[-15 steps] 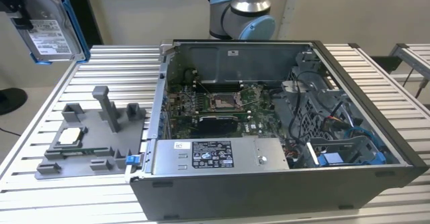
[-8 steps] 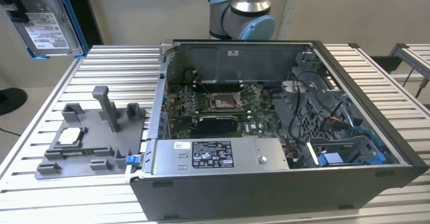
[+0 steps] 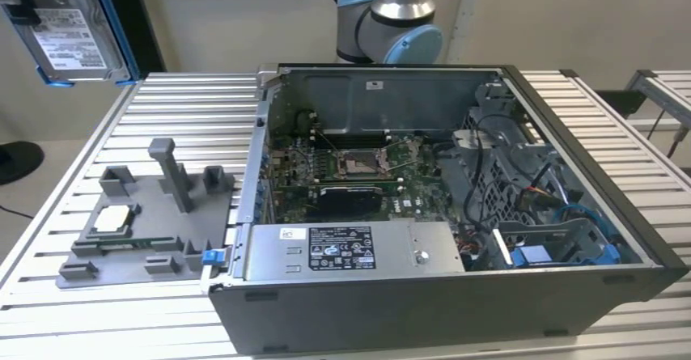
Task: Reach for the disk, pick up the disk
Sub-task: 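Pick up the disk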
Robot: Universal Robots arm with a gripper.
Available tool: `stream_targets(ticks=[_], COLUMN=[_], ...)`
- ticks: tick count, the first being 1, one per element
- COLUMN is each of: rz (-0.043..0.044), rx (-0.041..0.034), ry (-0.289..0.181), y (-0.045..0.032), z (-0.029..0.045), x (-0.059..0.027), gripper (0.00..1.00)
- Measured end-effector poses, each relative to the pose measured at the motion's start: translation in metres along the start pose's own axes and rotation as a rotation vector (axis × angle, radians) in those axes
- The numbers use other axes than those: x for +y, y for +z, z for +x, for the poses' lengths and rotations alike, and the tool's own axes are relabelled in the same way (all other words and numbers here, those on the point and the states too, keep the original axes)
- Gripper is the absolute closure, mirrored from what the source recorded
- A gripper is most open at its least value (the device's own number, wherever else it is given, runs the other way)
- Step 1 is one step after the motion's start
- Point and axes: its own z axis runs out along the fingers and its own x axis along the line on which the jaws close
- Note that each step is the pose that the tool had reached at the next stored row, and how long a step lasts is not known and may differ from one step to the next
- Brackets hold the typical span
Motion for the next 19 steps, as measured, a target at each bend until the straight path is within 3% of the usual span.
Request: stream_targets(ticks=[8,19], rz=[0.0009,-0.0022], rx=[0.0,0.0], ry=[0.0,0.0], y=[-0.0012,-0.003], z=[-0.0001,0.0], x=[-0.0017,-0.0274], gripper=[1.0,1.0])
